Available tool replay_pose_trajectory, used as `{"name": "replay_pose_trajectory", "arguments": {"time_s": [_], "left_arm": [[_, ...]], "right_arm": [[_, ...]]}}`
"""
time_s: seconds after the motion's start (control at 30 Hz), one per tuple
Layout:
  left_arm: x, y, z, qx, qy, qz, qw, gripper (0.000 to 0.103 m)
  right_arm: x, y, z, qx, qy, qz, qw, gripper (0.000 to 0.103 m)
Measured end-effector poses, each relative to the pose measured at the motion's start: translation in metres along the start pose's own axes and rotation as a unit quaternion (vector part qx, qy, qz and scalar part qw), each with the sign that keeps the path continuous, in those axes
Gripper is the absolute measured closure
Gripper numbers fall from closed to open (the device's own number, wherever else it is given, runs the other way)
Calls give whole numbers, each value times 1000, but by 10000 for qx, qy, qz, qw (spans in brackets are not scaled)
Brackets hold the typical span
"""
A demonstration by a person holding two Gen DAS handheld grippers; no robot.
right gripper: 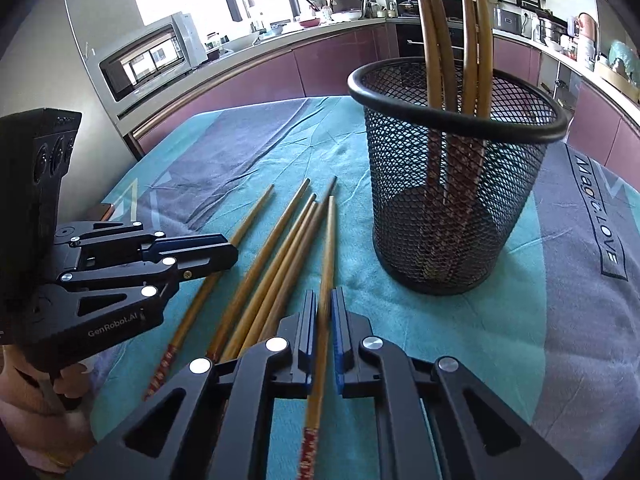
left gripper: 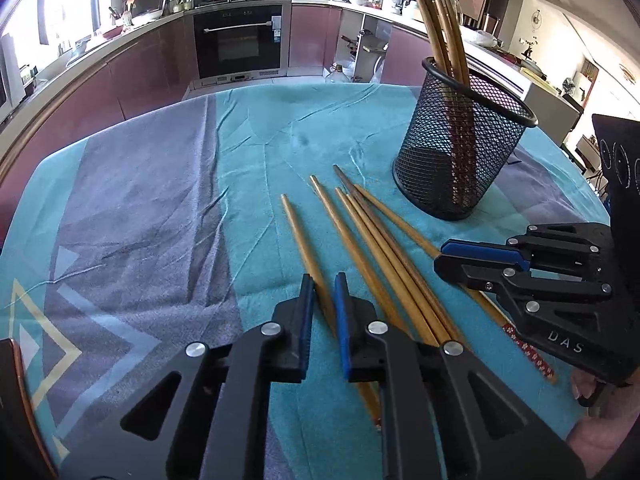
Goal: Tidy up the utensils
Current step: 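Lower the left gripper onto a chopstick in the pile while the right gripper approaches another, then close the left gripper on a chopstick and lift it while the right gripper grasps one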
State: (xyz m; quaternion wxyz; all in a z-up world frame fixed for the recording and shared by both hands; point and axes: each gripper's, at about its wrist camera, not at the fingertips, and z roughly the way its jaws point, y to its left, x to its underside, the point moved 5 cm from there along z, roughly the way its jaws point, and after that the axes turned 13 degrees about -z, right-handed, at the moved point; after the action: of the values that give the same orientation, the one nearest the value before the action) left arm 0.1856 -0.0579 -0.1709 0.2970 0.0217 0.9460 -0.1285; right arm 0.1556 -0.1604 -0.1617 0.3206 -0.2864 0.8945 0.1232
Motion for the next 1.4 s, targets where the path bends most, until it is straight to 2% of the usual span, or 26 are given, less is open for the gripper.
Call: {"name": "replay_pose_trajectory", "arguments": {"time_s": [0.13, 0.27, 0.43, 0.53, 0.9, 1.17, 1.4], "left_arm": [[3, 2, -1, -3, 32, -8, 10000, 90], [1, 1, 2, -28, 28, 35, 10000, 83], [1, -3, 3, -121, -15, 71, 9999, 83], [0, -2, 2, -146, -34, -5, 9999, 92], [0, -3, -13, 5, -146, -158, 9998, 95], [-6, -1, -37, 406, -272, -286, 9984, 95], [-11, -5, -59, 731, -374, -320, 9961, 97]], "right_arm": [[2, -2, -2, 17, 77, -28, 10000, 97], [-2, 3, 3, 141, 104, -190, 9997, 95], [-5, 6, 5, 188, 90, -267, 9994, 97], [-2, 5, 2, 187, 74, -247, 9995, 97], [0, 6, -25, -48, -297, -128, 9995, 98], [-4, 5, -52, -408, -717, 40, 9966, 98], [-6, 1, -70, -548, -981, 167, 9935, 98]]}}
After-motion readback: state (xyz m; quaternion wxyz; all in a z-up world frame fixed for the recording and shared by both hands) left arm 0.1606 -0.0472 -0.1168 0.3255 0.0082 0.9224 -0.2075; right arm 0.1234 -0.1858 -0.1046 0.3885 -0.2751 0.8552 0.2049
